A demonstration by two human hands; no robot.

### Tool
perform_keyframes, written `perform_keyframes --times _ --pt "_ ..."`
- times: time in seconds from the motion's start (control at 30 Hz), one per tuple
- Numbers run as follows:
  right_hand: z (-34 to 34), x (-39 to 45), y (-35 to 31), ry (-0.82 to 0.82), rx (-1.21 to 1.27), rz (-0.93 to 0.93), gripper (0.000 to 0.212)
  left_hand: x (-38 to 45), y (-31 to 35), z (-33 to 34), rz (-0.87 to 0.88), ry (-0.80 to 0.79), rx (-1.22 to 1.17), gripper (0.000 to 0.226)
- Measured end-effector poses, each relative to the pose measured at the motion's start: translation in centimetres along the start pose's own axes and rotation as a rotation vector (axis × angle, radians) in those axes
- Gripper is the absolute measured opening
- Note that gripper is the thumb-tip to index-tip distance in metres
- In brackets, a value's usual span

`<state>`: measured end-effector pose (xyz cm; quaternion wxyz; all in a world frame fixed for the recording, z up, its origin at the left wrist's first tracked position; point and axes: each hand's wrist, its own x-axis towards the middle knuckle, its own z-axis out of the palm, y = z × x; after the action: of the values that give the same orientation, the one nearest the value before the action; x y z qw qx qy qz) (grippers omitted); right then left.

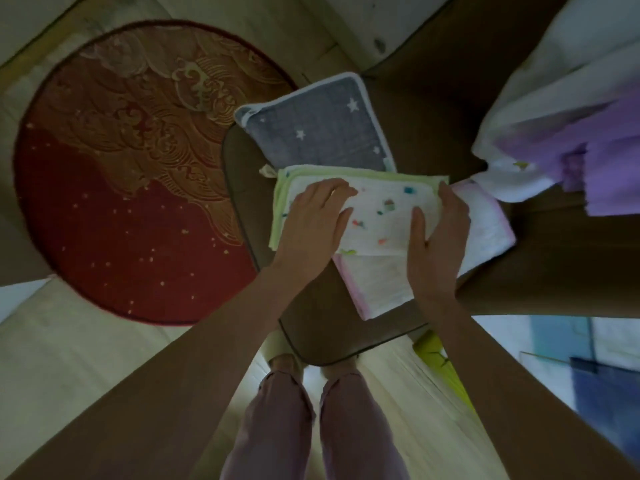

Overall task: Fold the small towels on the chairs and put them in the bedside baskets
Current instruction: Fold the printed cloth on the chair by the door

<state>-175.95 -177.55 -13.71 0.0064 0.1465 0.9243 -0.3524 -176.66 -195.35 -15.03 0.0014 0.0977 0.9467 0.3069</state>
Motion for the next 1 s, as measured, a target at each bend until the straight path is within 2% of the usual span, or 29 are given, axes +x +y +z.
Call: perform_keyframes --times 0.07,0.13,0.27,0.5,0.7,0.8,0.9,1.0 --pt "-1.6 0.2 1.5 -0.025 0.016 0.131 0.048 0.9 0.6 1.9 0.002 -0.122 0.008 0.039" --pt "-2.3 0.6 2.6 -0.092 0.024 0.181 0.048 1.5 0.6 3.4 0.012 -0.219 0.052 0.047" --pt "-2.2 1.5 3.3 -0.112 0.020 0.113 0.034 2.1 0.5 4.8 0.038 -0.313 0.151 0.057" --pt "-2.0 2.0 2.9 -0.047 -0.045 0.040 0.020 2.0 0.0 5.4 0.068 -0.344 0.263 0.059" --pt "-1.6 1.0 2.6 -0.149 0.035 0.052 0.031 2.0 0.0 5.5 0.077 -0.344 0.311 0.059" --pt "-1.1 1.2 3.3 -0.156 0.057 0.075 0.016 2.0 0.0 5.4 0.082 -0.357 0.320 0.059" --pt "-1.1 2.7 4.0 -0.160 -0.003 0.083 0.030 2.0 -0.1 5.3 0.096 -0.365 0.327 0.061" --pt "-1.3 3.1 4.3 -0.199 0.006 0.026 0.033 2.1 -0.1 5.3 0.089 -0.367 0.327 0.063"
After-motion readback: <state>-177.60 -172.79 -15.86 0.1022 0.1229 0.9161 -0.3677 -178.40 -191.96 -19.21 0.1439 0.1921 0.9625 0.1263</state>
